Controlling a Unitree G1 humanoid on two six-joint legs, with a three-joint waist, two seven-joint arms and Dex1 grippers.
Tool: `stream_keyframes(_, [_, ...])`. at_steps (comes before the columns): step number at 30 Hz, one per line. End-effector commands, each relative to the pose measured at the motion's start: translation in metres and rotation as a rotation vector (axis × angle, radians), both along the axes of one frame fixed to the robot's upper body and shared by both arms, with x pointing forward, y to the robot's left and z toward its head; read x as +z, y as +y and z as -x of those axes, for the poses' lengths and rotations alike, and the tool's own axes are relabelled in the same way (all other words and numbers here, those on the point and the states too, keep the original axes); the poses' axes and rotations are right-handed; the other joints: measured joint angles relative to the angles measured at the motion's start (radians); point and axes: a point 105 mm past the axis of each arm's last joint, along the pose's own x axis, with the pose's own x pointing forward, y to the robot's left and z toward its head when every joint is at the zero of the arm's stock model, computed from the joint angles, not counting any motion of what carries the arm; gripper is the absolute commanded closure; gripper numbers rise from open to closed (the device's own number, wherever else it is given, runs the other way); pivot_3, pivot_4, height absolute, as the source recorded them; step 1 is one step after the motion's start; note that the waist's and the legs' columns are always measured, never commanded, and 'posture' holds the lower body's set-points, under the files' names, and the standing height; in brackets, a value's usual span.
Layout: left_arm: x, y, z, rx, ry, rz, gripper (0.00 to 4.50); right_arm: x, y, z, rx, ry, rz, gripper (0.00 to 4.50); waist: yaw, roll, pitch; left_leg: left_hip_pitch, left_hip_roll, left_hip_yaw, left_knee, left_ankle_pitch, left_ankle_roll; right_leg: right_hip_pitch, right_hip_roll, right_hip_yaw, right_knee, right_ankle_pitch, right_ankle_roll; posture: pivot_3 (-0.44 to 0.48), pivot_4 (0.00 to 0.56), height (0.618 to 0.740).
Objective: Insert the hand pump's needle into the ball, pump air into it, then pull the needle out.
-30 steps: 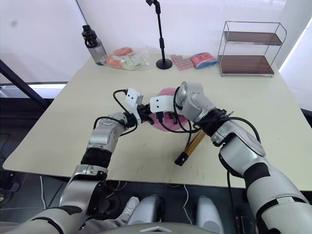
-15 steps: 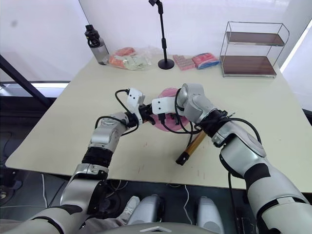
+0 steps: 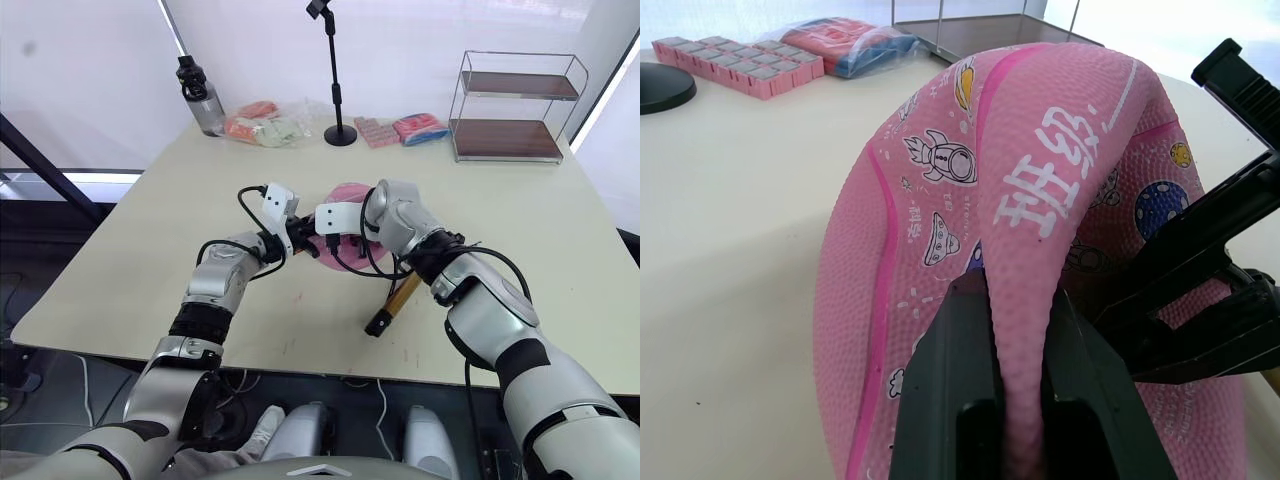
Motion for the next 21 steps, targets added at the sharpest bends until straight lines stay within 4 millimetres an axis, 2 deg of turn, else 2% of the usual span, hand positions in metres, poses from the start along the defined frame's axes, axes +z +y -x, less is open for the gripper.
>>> stream_keyframes(1, [-0.034, 0.019, 0.008, 0.045, 0.122, -0.033, 4.5, -0.078, -0.121, 0.011, -0.456, 0.227, 0.163, 4.16, 0.0, 0.0, 0.0, 0.0, 0.0, 0.0, 0.0, 0.0, 0.0, 0.0, 0.0, 0.0, 0.0, 0.0, 0.0, 0.0, 0.15, 0.74])
stream_keyframes(6, [-0.034, 0.018, 0.007, 0.043, 0.121, -0.032, 4.5, -0.06, -0.104, 0.005, -0.522, 0.213, -0.02, 4.16, 0.002, 0.001, 0.0, 0.0, 0.0, -0.002, 0.0, 0.0, 0.0, 0.001, -0.006, -0.004, -0.001, 0.0, 0.0, 0.0, 0.15, 0.74])
stream_keyframes(7, [-0.034, 0.018, 0.007, 0.042, 0.121, -0.031, 4.5, -0.055, -0.103, 0.004, -0.54, 0.203, -0.055, 4.16, 0.003, 0.001, 0.0, -0.001, 0.0, -0.002, 0.0, 0.0, 0.0, 0.001, -0.011, -0.013, -0.001, 0.0, 0.0, 0.0, 0.15, 0.74])
stream_keyframes(10, [-0.033, 0.017, 0.006, 0.041, 0.119, -0.031, 4.5, -0.042, -0.098, 0.004, -0.596, 0.185, -0.169, 4.16, 0.005, 0.002, 0.001, -0.003, -0.001, -0.003, -0.001, 0.0, 0.0, 0.001, -0.014, -0.02, -0.002, 0.0, 0.0, 0.0, 0.15, 0.74])
stream_keyframes(14, [-0.032, 0.018, 0.005, 0.039, 0.116, -0.033, 4.5, -0.03, -0.096, 0.009, -0.653, 0.163, -0.257, 4.16, 0.009, 0.009, 0.005, -0.007, -0.002, -0.006, -0.002, 0.0, 0.0, 0.001, -0.013, -0.025, -0.004, 0.0, 0.001, 0.0, 0.15, 0.74])
stream_keyframes(18, [-0.03, 0.016, 0.004, 0.033, 0.109, -0.033, 4.5, -0.017, -0.095, 0.016, -0.698, 0.128, -0.342, 4.16, 0.019, 0.012, 0.007, -0.017, -0.004, -0.014, -0.002, 0.0, 0.0, -0.003, -0.013, -0.035, -0.01, 0.0, 0.001, 0.0, 0.15, 0.74])
stream_keyframes(21, [-0.029, 0.014, 0.003, 0.024, 0.104, -0.035, 4.5, -0.011, -0.092, 0.021, -0.74, 0.128, -0.408, 4.16, 0.027, 0.013, 0.009, -0.019, -0.009, -0.017, -0.002, 0.002, 0.004, -0.001, -0.013, -0.037, -0.014, 0.0, 0.001, 0.0, 0.15, 0.74])
